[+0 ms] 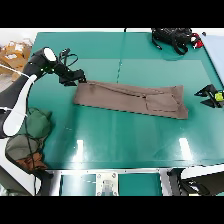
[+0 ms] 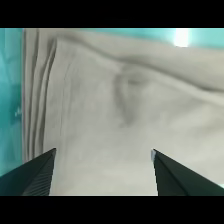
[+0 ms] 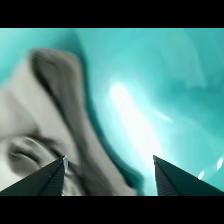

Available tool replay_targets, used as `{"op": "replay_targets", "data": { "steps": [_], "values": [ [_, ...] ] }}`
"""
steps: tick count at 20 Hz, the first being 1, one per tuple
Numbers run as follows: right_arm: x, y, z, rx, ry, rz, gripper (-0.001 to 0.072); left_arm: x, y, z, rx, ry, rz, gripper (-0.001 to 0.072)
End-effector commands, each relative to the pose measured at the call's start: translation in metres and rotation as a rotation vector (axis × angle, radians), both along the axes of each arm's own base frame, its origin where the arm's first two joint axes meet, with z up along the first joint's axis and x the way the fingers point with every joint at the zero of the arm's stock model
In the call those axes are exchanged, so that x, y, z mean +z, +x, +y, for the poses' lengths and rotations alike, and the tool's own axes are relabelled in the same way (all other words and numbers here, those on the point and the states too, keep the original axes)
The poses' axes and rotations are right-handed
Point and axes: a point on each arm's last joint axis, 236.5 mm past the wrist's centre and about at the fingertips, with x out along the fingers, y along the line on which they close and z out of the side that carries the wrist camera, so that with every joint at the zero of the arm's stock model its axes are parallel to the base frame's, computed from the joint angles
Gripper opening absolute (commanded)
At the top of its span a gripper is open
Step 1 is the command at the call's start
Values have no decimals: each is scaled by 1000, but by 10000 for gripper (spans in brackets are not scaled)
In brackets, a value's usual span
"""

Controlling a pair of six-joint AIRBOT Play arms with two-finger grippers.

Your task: Fold the shirts.

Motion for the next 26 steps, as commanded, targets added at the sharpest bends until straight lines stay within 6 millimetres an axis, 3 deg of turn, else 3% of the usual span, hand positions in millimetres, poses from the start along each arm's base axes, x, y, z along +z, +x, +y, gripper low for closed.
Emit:
{"op": "replay_targets", "data": {
  "steps": [1, 4, 8, 12, 13, 14, 15, 16, 17, 18, 21, 26],
  "values": [
    [-29, -15, 16, 72, 140, 52, 688, 1, -12, 0, -8, -27, 57, 652],
    [-46, -2, 61, 173, 298, 18, 688, 5, -12, -9, -11, -70, 57, 651],
    [-65, 17, 109, 302, 358, 1, 688, 11, -13, -18, -20, -114, 56, 651],
    [-51, 32, 132, 402, 340, -21, 671, 18, -13, -30, -63, -163, 35, 649],
    [-43, 34, 136, 427, 346, -23, 668, 19, -14, -33, -66, -170, 33, 614],
    [-36, 36, 138, 445, 347, -26, 471, 19, -14, -37, -88, -167, 22, 442],
    [-31, 39, 141, 464, 344, -33, 214, 19, -16, -45, -126, -162, 3, 294],
    [-26, 42, 141, 474, 337, -42, 92, 20, -17, -56, -153, -162, -15, 196],
    [-23, 46, 141, 479, 327, -53, 18, 22, -17, -69, -170, -162, -36, 98],
    [-18, 50, 140, 487, 313, -65, 17, 23, -17, -83, -184, -164, -62, 39],
    [8, 63, 140, 502, 293, -87, 17, 24, -15, -144, -245, -172, -184, 21],
    [92, 70, 175, 623, 244, -128, 17, -10, -23, -265, -286, -231, -337, 21]
  ]
}}
